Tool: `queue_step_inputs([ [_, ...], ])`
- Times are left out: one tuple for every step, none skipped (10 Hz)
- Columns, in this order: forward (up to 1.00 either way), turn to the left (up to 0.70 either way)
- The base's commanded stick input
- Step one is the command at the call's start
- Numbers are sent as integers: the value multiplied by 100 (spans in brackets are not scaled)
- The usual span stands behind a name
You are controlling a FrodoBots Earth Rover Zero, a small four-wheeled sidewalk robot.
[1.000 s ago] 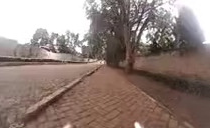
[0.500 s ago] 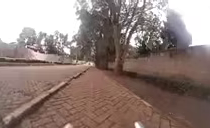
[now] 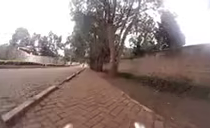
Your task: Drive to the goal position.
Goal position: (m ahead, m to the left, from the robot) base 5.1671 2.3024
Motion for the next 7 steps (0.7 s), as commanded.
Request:
queue_step_inputs([
  [50, 3],
  [50, 1],
  [50, 0],
  [50, 0],
  [50, 0],
  [50, 0],
  [50, 0],
])
